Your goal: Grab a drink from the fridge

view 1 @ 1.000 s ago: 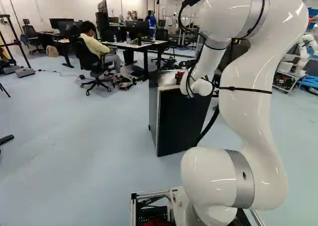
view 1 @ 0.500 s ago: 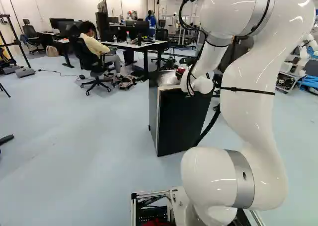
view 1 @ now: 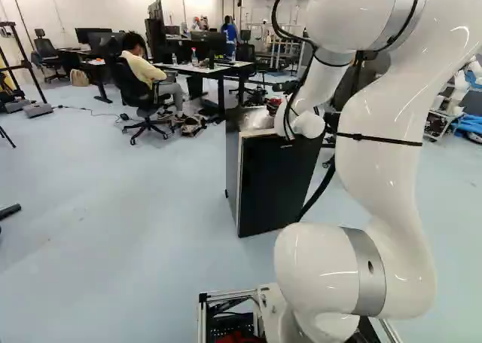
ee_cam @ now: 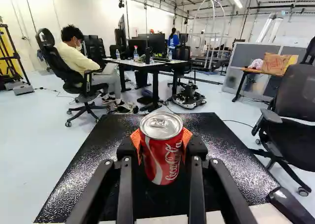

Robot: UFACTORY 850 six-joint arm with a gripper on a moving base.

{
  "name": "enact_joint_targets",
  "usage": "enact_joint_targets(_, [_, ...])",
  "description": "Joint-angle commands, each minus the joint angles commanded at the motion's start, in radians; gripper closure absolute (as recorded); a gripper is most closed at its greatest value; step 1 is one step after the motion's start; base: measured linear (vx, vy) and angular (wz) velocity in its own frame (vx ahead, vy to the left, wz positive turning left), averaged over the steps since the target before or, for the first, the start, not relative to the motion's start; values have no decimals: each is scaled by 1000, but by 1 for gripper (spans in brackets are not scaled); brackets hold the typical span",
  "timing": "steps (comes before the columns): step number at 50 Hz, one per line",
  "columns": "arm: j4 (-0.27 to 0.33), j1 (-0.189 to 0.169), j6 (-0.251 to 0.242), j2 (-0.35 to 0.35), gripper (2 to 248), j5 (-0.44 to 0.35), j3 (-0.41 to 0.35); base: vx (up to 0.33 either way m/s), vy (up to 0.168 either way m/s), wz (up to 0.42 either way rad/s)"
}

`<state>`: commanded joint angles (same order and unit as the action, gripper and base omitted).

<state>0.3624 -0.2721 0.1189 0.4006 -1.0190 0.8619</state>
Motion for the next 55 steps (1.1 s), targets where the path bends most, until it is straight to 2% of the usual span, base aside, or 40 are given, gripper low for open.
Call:
enact_joint_targets(28, [-16,12,-5,-30,150,6,-34,0,0,0])
enact_joint_targets(55, [-70,53,-23,-131,150,28,-150,0,0,0])
